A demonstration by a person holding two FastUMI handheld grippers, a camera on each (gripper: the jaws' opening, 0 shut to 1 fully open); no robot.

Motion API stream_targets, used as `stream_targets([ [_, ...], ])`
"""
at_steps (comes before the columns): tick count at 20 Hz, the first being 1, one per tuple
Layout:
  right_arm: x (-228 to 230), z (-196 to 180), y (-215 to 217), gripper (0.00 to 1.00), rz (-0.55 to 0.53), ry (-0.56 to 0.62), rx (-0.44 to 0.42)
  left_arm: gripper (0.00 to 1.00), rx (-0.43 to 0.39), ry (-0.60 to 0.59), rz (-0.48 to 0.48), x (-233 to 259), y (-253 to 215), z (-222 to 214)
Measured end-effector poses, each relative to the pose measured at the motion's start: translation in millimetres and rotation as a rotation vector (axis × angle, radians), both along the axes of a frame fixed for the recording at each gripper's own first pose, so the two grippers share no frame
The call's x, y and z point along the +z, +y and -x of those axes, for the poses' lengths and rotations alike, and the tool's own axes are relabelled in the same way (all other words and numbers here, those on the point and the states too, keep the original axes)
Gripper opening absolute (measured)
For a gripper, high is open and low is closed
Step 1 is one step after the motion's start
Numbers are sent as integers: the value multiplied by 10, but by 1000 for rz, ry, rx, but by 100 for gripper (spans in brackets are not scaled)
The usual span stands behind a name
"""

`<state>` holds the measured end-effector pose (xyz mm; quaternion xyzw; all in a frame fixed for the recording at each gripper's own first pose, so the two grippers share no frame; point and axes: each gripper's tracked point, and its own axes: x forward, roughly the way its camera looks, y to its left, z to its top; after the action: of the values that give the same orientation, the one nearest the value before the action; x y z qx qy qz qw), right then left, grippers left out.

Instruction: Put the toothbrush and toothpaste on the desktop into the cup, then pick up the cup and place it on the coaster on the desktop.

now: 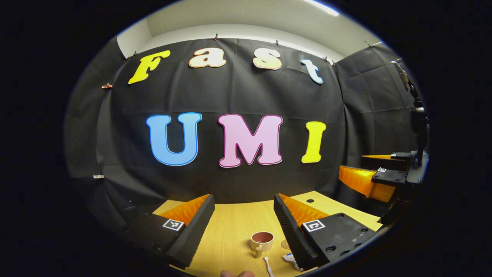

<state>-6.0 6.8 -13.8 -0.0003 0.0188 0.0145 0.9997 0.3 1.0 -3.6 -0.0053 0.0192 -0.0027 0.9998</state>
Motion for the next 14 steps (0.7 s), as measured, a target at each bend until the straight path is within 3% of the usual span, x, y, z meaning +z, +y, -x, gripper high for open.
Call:
stream_targets([
  [8, -476, 213, 80, 97, 8, 159, 13, 96, -18, 52, 5, -53, 9, 40],
  [12, -1079, 430, 284, 97, 33, 339, 59, 96, -40, 107, 1, -94, -6, 55],
  [13, -1278, 481, 340, 97, 43, 394, 67, 92, -59, 123, 10, -110, -17, 69],
  [14, -1481, 536, 377, 97, 54, 454, 76, 96, -68, 141, 17, -113, -14, 76],
])
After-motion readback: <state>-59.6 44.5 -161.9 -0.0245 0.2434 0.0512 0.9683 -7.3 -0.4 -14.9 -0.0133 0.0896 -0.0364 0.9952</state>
